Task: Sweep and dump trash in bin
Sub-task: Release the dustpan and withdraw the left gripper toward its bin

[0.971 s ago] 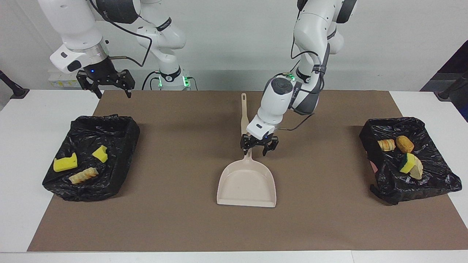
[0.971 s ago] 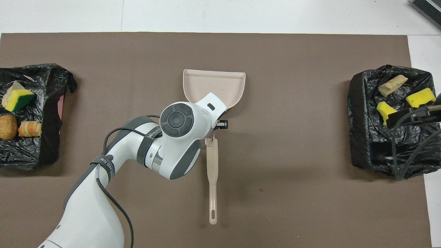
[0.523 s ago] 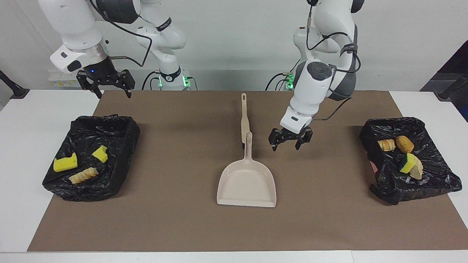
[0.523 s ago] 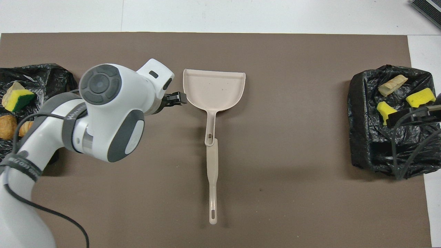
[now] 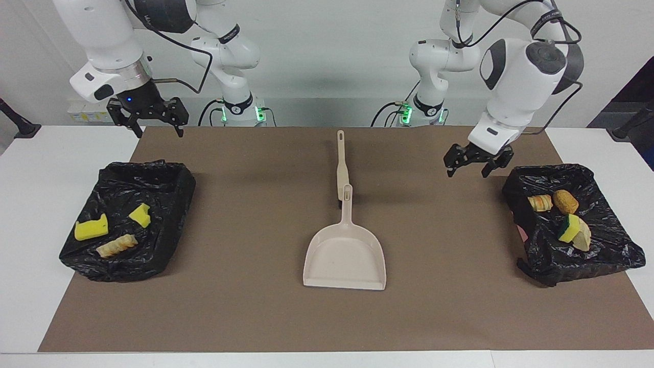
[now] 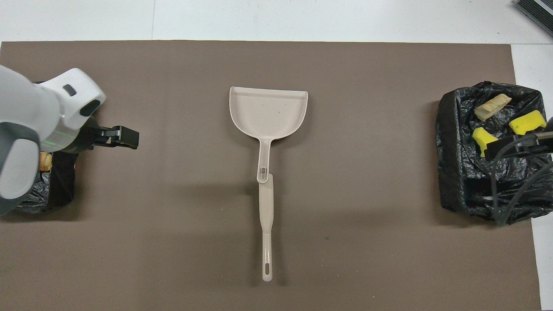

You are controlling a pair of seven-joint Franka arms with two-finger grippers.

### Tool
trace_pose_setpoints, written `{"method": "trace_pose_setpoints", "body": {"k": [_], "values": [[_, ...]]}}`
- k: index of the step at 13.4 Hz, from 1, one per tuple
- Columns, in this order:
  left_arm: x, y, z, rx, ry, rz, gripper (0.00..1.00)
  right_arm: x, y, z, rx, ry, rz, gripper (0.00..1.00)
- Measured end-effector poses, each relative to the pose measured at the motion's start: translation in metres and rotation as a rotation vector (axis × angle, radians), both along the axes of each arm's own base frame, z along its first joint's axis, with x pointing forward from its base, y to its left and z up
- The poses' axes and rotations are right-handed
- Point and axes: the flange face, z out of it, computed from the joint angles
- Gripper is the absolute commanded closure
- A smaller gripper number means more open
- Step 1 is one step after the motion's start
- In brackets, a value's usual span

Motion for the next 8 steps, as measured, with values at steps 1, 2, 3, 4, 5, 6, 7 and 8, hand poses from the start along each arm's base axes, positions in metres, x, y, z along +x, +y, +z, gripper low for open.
{"method": "trace_pose_setpoints", "body": {"k": [1,2,3,4,5,6,7,8], "values": [[-0.010,0.010,0.015,0.002,0.002,-0.016,0.00,0.000,0.000,0.000,0.000,0.000,0.000,0.00],[-0.018,0.017,0.028,0.003,-0.001,-0.021,0.00,0.000,0.000,0.000,0.000,0.000,0.000,0.00],[-0.025,0.023,0.040,0.003,-0.006,-0.020,0.00,0.000,0.000,0.000,0.000,0.000,0.000,0.00],[-0.032,0.027,0.053,0.004,-0.007,-0.018,0.00,0.000,0.000,0.000,0.000,0.000,0.000,0.00],[-0.038,0.030,0.066,0.004,-0.011,-0.016,0.00,0.000,0.000,0.000,0.000,0.000,0.000,0.00],[-0.041,0.030,0.079,0.004,-0.020,-0.016,0.00,0.000,0.000,0.000,0.000,0.000,0.000,0.00],[-0.044,0.030,0.092,0.003,-0.030,-0.018,0.00,0.000,0.000,0.000,0.000,0.000,0.000,0.00],[-0.046,0.030,0.100,0.003,-0.032,-0.019,0.00,0.000,0.000,0.000,0.000,0.000,0.000,0.00]]}}
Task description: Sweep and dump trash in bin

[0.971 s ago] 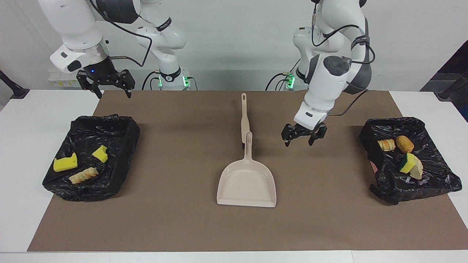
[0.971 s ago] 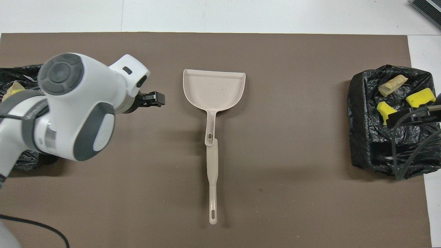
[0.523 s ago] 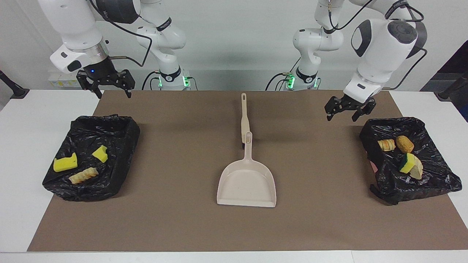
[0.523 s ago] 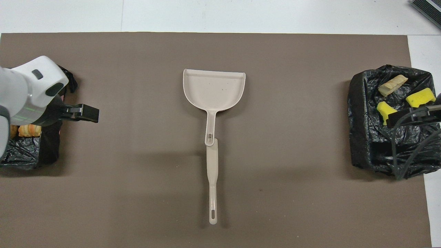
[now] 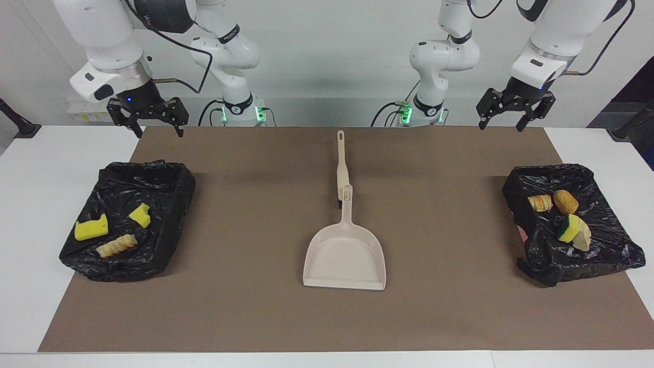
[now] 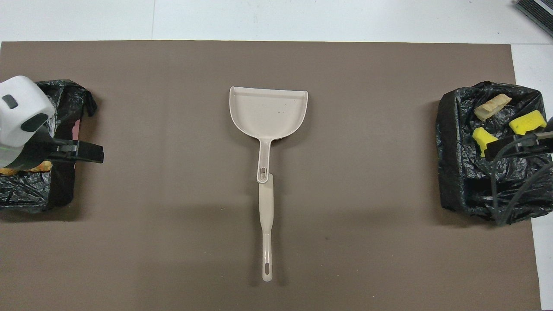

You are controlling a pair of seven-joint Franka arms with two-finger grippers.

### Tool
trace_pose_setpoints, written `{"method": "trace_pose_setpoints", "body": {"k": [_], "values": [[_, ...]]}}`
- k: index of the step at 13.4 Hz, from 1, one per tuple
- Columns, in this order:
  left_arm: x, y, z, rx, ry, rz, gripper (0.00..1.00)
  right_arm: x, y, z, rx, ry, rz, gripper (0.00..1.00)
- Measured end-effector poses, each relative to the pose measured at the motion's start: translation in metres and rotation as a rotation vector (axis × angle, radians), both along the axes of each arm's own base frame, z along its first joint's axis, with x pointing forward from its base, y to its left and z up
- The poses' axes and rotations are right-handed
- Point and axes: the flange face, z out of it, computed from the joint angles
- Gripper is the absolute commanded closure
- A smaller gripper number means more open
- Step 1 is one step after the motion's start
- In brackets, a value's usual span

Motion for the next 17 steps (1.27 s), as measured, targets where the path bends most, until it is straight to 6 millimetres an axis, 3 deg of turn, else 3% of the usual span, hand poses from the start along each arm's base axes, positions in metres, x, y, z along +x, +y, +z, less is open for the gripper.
{"method": "trace_pose_setpoints", "body": {"k": [3,17], "values": [[-0.0031,0.0014,0.0081,0.000,0.002,0.002,0.00,0.0000,0.0000,0.0000,0.000,0.000,0.000,0.00],[-0.0048,0.0042,0.0099,0.000,0.004,0.006,0.00,0.0000,0.0000,0.0000,0.000,0.000,0.000,0.00]]}}
